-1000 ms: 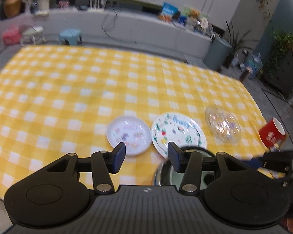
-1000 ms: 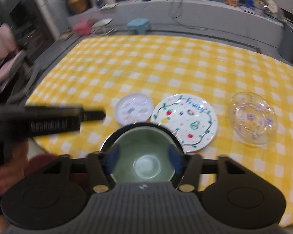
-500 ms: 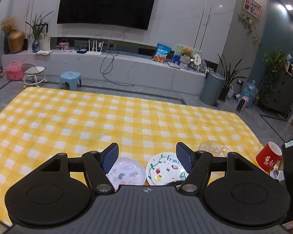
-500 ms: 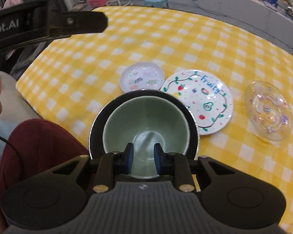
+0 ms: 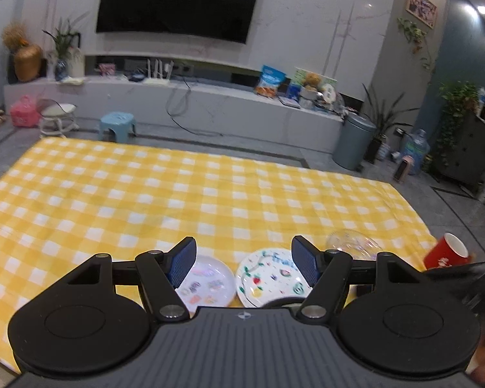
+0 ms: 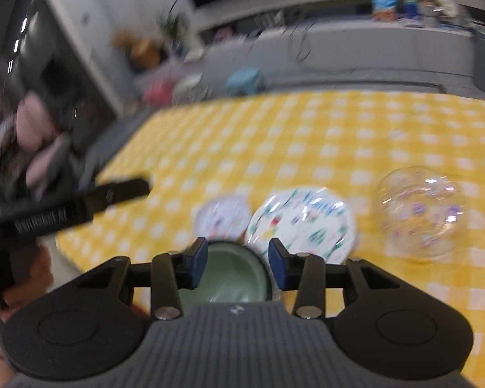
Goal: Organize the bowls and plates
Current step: 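Move both grippers up and toward the clear glass plate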
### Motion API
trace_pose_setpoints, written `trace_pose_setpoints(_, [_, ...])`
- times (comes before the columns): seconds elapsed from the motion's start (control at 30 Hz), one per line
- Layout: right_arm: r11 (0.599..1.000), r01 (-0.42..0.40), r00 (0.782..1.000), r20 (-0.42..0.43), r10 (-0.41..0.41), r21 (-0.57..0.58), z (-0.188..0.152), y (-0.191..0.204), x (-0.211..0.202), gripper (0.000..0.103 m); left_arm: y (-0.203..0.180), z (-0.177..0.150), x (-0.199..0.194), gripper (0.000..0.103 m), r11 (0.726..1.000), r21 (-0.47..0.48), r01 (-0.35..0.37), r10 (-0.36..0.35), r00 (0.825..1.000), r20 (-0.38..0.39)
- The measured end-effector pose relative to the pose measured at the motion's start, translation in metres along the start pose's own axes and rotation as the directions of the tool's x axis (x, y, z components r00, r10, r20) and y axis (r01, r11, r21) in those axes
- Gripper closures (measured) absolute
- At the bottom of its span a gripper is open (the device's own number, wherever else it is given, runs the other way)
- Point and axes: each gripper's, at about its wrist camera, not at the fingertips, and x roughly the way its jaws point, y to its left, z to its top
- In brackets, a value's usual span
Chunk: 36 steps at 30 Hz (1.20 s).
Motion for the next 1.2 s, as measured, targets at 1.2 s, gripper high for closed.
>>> trace_pose_setpoints(1.2, [0.903,0.029,0.999,0.017,-0.040,0.429,-0.024,-0.172,-0.009,0.055,0.027,0.033,0.131,0.057,0.988,-0.070,0.138,-0.153,0.937,-0.315])
